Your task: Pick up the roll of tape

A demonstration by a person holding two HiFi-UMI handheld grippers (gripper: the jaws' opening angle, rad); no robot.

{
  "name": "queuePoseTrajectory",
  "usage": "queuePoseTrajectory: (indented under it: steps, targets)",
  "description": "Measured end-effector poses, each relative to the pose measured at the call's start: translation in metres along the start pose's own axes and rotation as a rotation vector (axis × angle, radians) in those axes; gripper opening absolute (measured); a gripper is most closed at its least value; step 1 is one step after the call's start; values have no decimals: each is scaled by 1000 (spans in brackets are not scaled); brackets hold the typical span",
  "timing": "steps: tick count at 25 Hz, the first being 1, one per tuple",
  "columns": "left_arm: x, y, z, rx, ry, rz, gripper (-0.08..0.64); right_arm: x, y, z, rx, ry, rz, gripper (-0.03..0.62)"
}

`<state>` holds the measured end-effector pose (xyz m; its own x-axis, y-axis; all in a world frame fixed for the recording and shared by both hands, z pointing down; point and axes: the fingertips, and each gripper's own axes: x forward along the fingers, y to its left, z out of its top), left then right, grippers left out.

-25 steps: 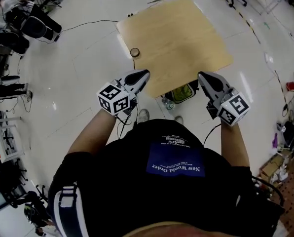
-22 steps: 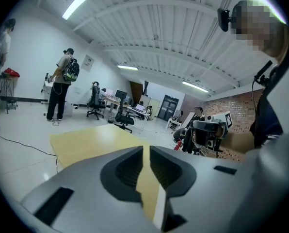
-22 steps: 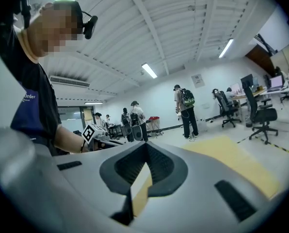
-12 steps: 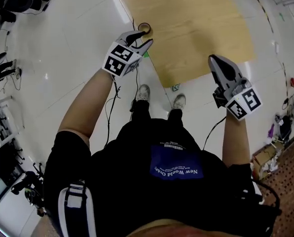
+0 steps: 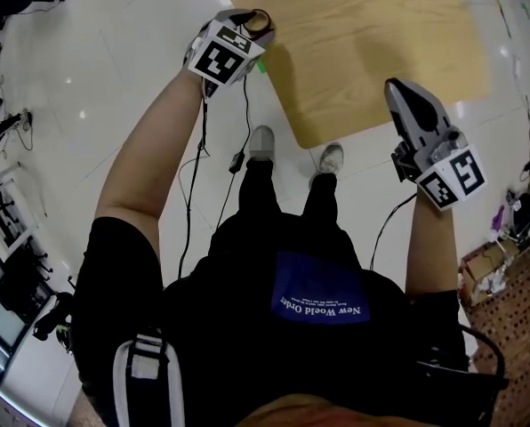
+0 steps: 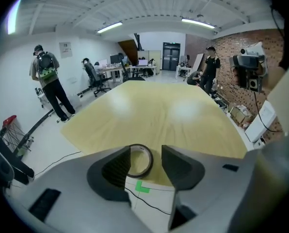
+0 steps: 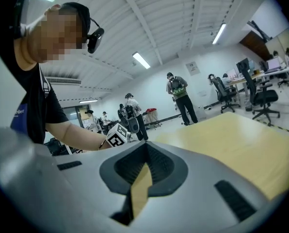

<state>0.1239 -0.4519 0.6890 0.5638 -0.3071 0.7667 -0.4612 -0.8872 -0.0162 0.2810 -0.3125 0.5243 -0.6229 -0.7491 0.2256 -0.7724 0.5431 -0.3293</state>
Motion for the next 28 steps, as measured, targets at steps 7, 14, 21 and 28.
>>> queuePoseTrajectory:
  steps: [7,14,21,28]
  targets:
    - [27,-4,-18,-12,73,-17,186,0,-10,-22,32,14,0,-15]
    - [27,-11,-23,-64,61,-38,69,-13,-7,-34,44,14,-19,-15]
    - [10,-13,-7,-58,-9,-6,62,-27,8,-35,28,9,-26,-15]
    - [-66,-38,54,-120,-232,-54,63,-51,22,-4,-33,-13,-60,-15]
